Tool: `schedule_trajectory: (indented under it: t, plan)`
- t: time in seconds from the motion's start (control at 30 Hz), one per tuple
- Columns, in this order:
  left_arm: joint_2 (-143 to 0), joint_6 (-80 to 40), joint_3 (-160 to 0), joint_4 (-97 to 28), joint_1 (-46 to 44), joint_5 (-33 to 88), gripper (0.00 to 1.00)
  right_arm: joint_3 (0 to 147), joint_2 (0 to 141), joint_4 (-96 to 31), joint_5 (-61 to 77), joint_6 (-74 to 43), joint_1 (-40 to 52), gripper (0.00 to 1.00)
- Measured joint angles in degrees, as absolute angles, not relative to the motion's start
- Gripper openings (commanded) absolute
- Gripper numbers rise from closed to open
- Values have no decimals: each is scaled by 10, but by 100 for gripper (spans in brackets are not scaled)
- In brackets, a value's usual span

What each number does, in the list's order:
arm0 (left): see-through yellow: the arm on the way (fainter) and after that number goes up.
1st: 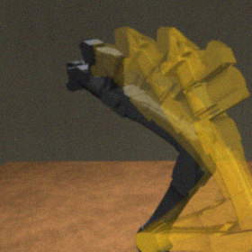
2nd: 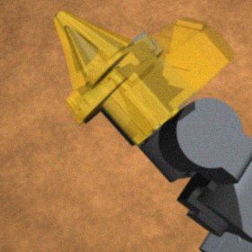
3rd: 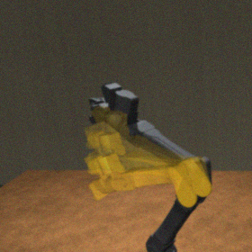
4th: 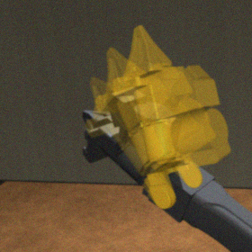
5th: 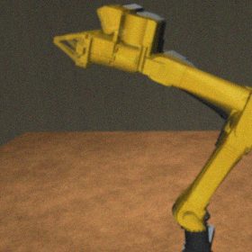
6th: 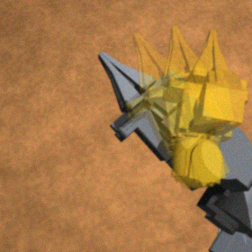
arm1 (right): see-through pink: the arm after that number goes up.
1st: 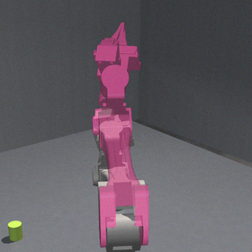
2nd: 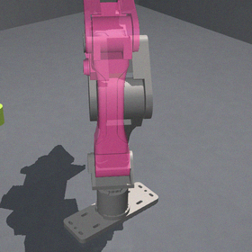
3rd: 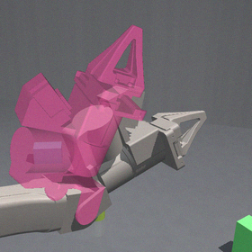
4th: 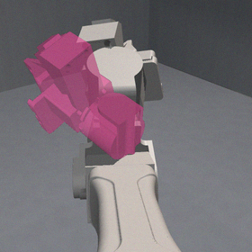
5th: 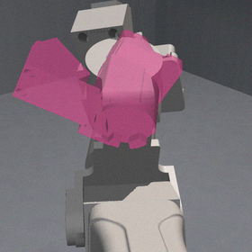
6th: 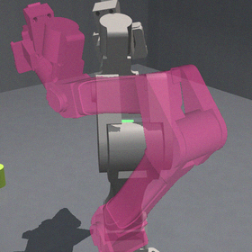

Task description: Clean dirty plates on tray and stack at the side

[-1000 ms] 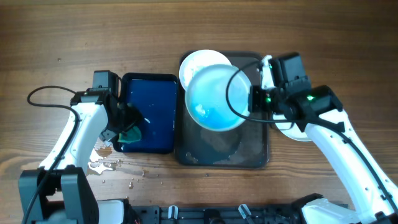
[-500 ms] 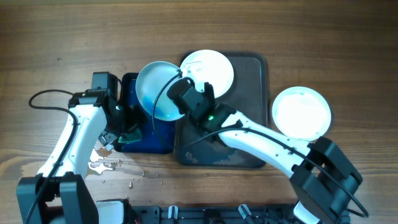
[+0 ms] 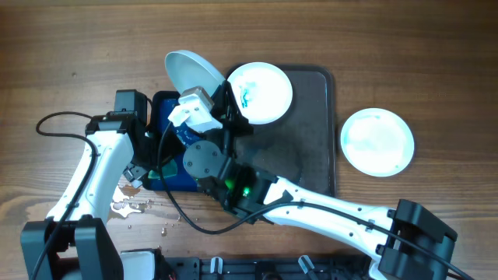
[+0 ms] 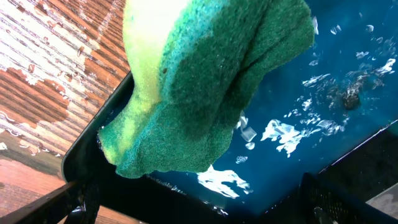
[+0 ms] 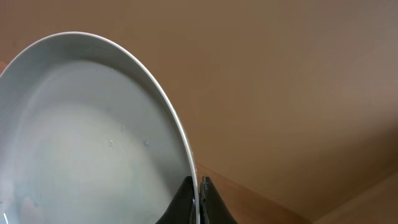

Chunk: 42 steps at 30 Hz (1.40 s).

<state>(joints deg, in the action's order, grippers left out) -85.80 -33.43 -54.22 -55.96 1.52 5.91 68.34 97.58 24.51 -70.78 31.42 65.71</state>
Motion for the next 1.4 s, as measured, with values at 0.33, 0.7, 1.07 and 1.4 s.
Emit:
schedule_trajectory:
  t: [0.33,0.7,1.07,1.4]
  plan:
    - [-858,-334,-542,-559,15,59,100,683,976,243,-710,354,663,4]
    - [-858,-334,-542,-559,15,59,100,683,976,243,-710,316,663,4]
    - [-858,-334,-542,-559,15,59,100,683,976,229,-712,313,663,4]
    - [-858,-334,-542,-559,15,59,100,683,976,216,-725,311,663,4]
